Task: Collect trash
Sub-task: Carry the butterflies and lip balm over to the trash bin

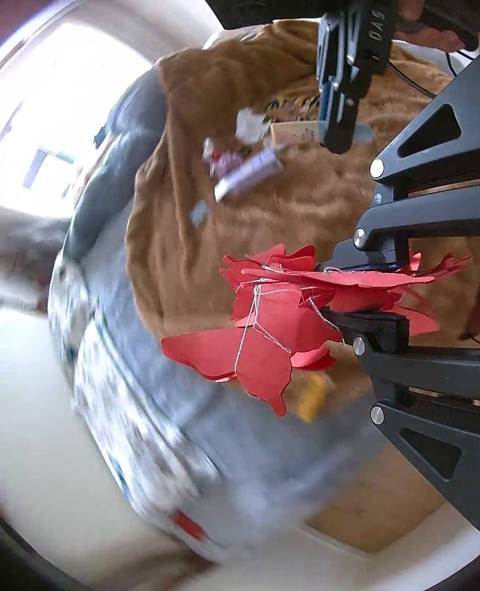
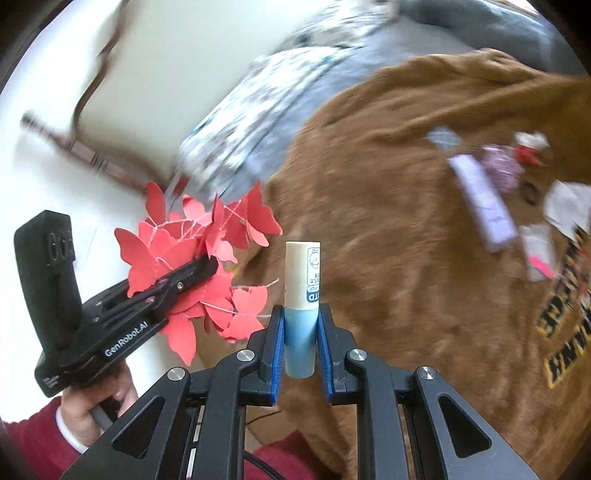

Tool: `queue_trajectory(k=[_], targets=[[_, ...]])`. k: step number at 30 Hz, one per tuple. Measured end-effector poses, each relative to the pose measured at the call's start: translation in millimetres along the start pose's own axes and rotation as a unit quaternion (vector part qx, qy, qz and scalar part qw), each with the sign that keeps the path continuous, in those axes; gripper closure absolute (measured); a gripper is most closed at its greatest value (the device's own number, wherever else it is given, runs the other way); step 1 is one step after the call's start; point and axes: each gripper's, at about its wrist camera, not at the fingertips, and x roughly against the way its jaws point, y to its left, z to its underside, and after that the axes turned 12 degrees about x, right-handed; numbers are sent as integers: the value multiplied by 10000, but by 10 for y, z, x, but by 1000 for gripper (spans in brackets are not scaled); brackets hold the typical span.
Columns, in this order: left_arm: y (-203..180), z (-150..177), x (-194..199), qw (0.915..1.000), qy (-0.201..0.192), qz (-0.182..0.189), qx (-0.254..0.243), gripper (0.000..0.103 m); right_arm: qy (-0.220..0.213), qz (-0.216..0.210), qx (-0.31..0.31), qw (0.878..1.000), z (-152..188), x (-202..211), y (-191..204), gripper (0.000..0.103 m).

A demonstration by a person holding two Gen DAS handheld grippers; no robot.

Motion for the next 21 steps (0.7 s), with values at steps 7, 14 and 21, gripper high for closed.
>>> queue_trajectory(k=[7,14,21], targets=[[870,577,507,9891,-313,-790,1200,87,548,-646,1051,9908,33,-442,806,86],[1597,1224,808,9557,-404,-1539,2478,87,1253,-1425,2056,9600,274,-1025,1641,86],[2237,1747,594,9187,-274,-1970,3411,87,1932,-1687,2673,9288,516,-1580,2321,86]])
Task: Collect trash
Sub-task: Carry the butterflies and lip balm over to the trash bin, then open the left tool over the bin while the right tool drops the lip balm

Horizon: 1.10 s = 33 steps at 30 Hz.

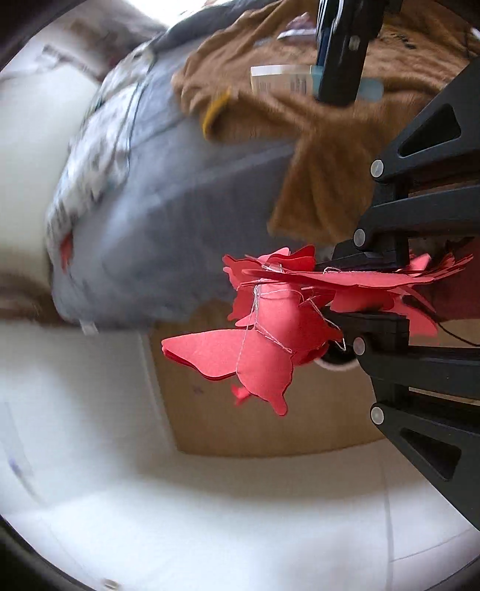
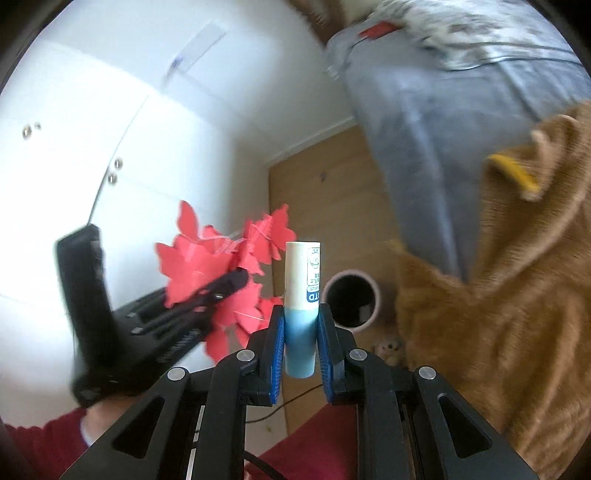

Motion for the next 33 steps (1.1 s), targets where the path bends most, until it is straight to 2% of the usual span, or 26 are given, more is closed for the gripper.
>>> queue_trajectory(k=[4,9,14,20,25,30,32,33], targets=[[351,-9,-503,9982,209,-181,525,87,412,58,246,9988,-171,-340,113,86],[619,47,-1112,9963,516,-402,556,87,711,144,427,9965,-252,-628,193,86],[863,191,-1775,9877,1176,-560,864,87,957,158,374,9946,-302,-1080,85,86],[925,344,-2133,9851,1354,-612,861,87,1181,217,109,9927,-214,-1470,-74,86],[989,415,-2411,9843,1433,-585,852,87,1415,154,87,9898,-164,-1999,-182,86],[1065,506,-2748,9838,1540,-614,683,87,1498,175,-7,9886,-61,-2216,-257,86],[1096,532,-2811,9842,1535,-620,627,84,1559,191,55,9876,-49,-2322,-287,86],[1105,533,-2832,9841,1542,-637,608,78,1580,200,59,9872,-44,-2374,-311,86]])
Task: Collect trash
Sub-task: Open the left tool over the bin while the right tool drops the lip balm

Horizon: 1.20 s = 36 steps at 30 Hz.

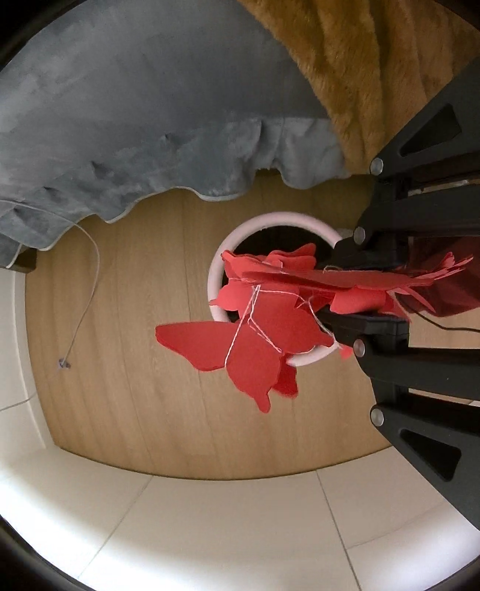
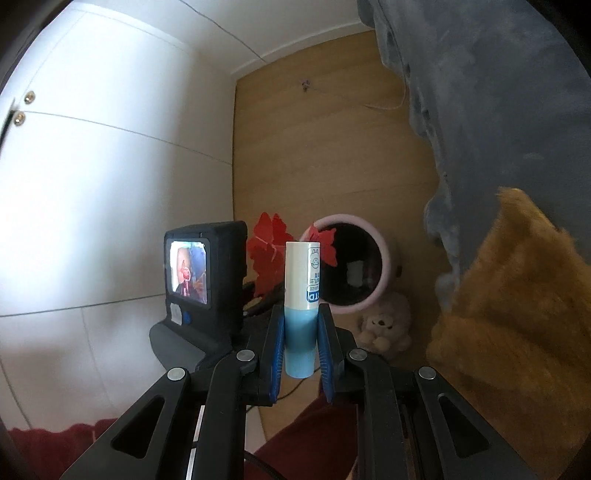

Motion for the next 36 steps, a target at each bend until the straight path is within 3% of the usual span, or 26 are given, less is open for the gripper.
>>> queue_trajectory(k=[2,3,4,6,9,15,22,28,30,32,36], targets=[[18,-20,-57,9999,37,-100,-45,53,39,-1,-27,10000,-49,-101,-41,86],[30,-35,-65,9998,3,-159,-77,32,54,4,-48,10000,-66,-141,-68,86],[39,-33,-47,9997,-73,-218,-116,18,56,-1,-62,10000,-79,-162,-88,86],[62,-44,9,9988,-319,-348,-146,11,56,-14,-80,10000,-138,-206,-110,86],[112,-62,12,9988,-322,-348,-130,2,23,-42,-39,10000,-173,-236,-99,86],[286,-23,18,9982,-262,-528,-86,0,54,-124,4,9999,-223,-347,-70,86],[788,141,110,9962,-291,-756,314,0,331,-195,91,9992,-263,-782,-57,86],[987,215,179,9951,-269,-814,495,0,576,-95,109,9982,-265,-1081,-82,86],[1029,243,207,9949,-288,-772,580,0,635,-98,11,9979,-245,-1140,-110,72],[1057,275,251,9947,-304,-745,641,0,571,150,31,9982,-250,-1144,-97,37],[1063,326,345,9945,-361,-686,700,0,433,486,216,9976,-264,-1061,-47,32]])
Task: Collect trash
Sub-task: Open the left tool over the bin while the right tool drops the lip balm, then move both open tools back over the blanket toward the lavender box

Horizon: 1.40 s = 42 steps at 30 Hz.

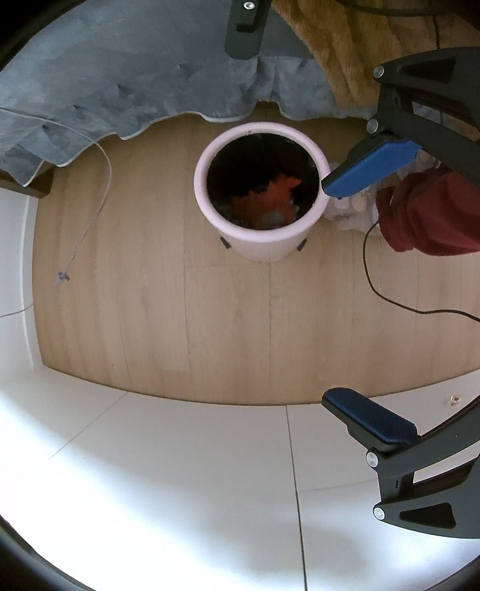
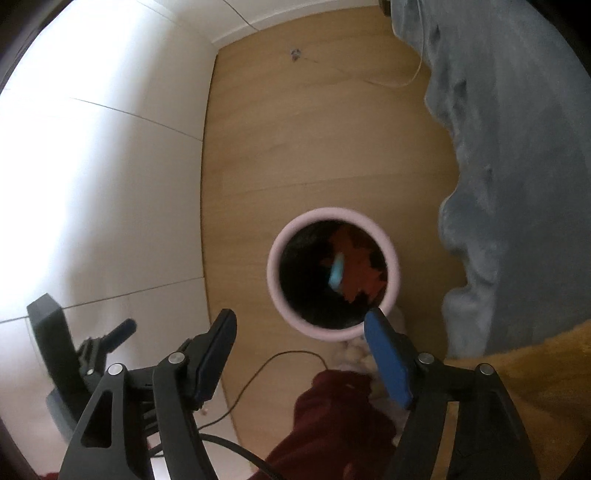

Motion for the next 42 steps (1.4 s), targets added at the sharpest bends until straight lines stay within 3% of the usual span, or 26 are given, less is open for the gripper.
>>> queue_trajectory(k=[4,9,12,16,19,21,23,26,29,31,36,38,40,42], targets=[[-64,-5,240,9999,-125,97,-66,0,65,-9,-85,9999,60,193,-31,32],[-367,-78,913,9963,-565,487,-438,0,-422,-211,-537,9974,357,947,-115,32],[-741,-100,1399,9889,-820,832,-919,0,-771,-419,-889,9922,655,1504,-241,26],[-1436,-29,2070,9709,-1093,1389,-1614,0,-1374,-267,-1442,9796,1175,2327,-532,20],[-2069,79,2621,9455,-1330,1858,-2322,0,-1797,-89,-2009,9630,1583,2856,-781,19],[-2548,208,2987,9209,-1489,2135,-2901,0,-2171,129,-2513,9432,1961,3245,-1005,18],[-3022,405,3334,8909,-1632,2387,-3503,0,-2511,338,-2972,9206,2323,3553,-1199,17],[-3666,786,3717,8507,-1691,2656,-4209,0,-2976,704,-3703,8771,2949,3955,-1469,17],[-4246,1209,3969,8180,-1649,2810,-4741,0,-3299,1041,-4293,8343,3544,4234,-1649,17],[-4582,1478,4074,8014,-1546,2881,-5010,0,-3487,1170,-4649,8053,3966,4381,-1772,17],[-5262,2195,4197,7649,-1374,2819,-5627,0,-3675,1423,-5268,7531,4772,4533,-2050,17],[-5501,2501,4190,7553,-1321,2690,-5829,0,-3677,1397,-5546,7333,5068,4525,-2221,17],[-5706,2768,4121,7507,-1251,2527,-5974,0,-3608,1278,-5772,7214,5311,4461,-2383,17],[-5849,2947,4038,7514,-1122,2407,-6041,0,-3523,1167,-5867,7198,5512,4388,-2502,17]])
